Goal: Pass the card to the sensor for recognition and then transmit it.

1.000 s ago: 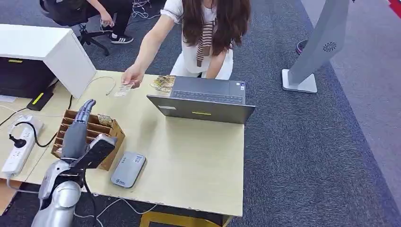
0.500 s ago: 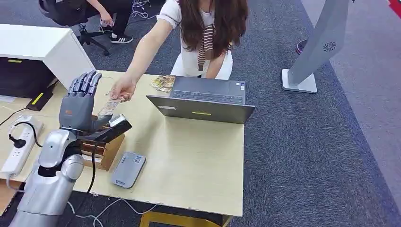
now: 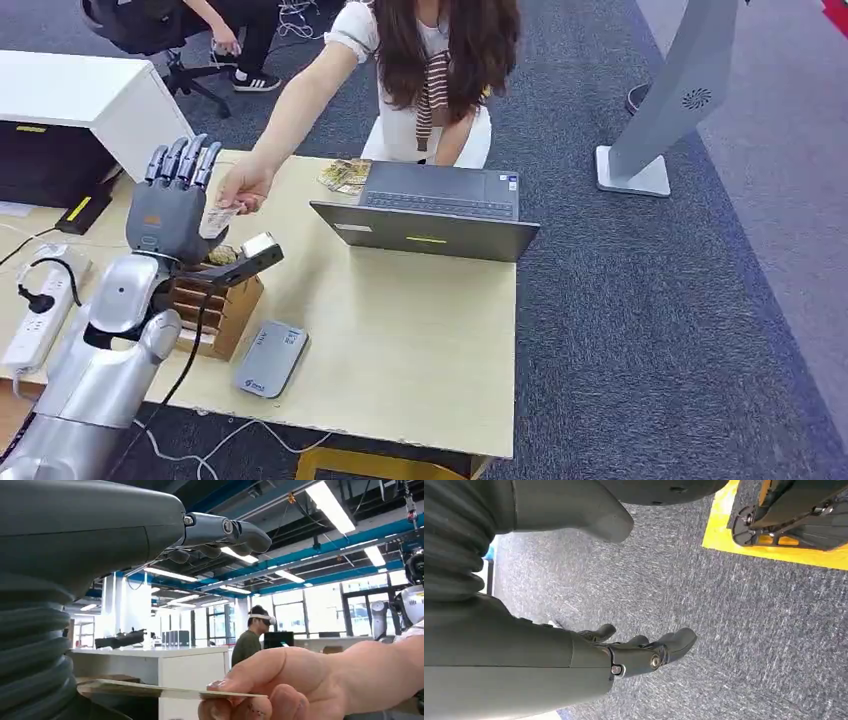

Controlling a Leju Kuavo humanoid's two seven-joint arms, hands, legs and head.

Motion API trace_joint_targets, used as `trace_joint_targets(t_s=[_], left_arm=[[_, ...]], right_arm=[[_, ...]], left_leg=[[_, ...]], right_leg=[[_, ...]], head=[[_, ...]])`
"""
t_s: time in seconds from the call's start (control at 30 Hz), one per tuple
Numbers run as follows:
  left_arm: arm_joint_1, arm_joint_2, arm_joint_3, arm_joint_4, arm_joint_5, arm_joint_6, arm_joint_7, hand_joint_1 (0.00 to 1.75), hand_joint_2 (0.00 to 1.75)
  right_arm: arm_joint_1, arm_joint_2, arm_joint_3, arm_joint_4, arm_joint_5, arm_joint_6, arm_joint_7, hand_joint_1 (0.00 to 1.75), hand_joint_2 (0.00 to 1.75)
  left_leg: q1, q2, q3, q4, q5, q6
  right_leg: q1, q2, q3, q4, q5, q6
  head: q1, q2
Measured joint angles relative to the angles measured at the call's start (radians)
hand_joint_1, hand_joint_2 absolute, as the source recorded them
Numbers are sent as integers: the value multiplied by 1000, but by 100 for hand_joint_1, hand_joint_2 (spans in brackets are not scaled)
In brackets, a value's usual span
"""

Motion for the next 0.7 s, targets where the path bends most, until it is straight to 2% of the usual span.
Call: trace_joint_targets(t_s=[0.7], left_arm=[[4, 9, -8, 34, 19, 4, 1, 175, 175]], right_arm=[[0, 9, 14, 0, 16, 2, 1, 0, 175]], left_leg=[[0, 0, 0, 0, 0, 0]], right_leg=[[0, 0, 0, 0, 0, 0]], head=[[0, 0]])
